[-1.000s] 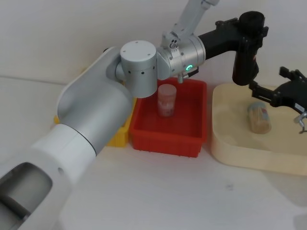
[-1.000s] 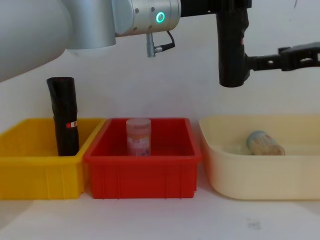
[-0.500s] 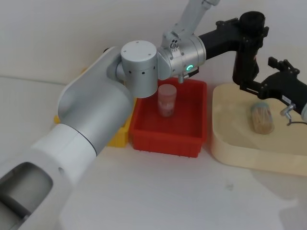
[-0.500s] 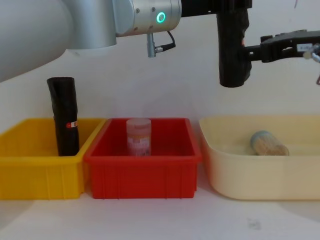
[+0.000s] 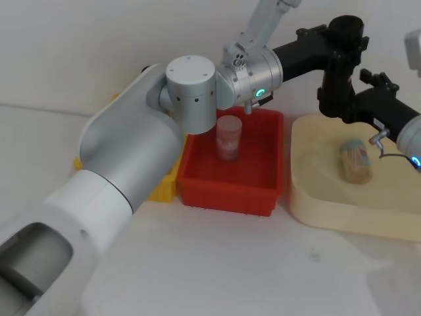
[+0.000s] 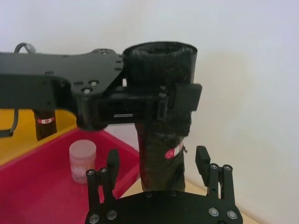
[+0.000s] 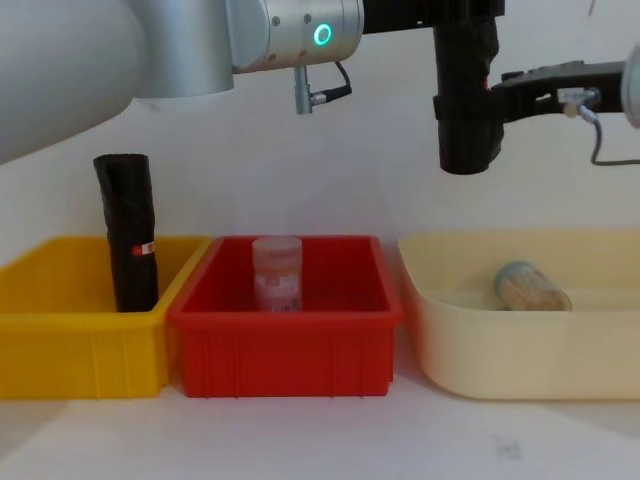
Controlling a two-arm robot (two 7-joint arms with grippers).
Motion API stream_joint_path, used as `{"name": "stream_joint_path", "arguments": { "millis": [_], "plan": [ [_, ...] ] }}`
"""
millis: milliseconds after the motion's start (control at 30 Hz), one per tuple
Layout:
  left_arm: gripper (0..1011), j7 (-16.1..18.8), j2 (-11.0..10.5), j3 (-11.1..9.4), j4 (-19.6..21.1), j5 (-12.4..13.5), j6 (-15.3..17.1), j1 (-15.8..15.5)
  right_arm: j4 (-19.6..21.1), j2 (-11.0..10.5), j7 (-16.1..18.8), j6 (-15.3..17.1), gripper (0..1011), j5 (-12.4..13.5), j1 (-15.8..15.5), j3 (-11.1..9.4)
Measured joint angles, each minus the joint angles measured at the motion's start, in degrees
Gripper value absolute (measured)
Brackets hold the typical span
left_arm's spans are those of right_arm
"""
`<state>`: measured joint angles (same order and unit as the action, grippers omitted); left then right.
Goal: Pick up the garbage bag with the one hand and transfer it to the other hand.
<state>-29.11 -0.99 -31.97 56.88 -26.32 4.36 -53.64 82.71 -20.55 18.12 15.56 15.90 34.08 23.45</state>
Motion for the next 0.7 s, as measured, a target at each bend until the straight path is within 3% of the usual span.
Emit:
{"name": "stream_joint_path", "arguments": {
  "millis": [600, 700],
  "plan": [
    [524, 0.0, 0.0, 0.0, 0.0, 0.0, 0.0, 0.0, -8.8, 5.3, -0.7, -2.1, 999, -1.2, 5.2, 0.5],
    [524, 0.0, 0.0, 0.0, 0.0, 0.0, 0.0, 0.0, -9.7, 5.8, -0.8, -2.4, 945, -1.4, 5.7, 0.5]
  ]
}}
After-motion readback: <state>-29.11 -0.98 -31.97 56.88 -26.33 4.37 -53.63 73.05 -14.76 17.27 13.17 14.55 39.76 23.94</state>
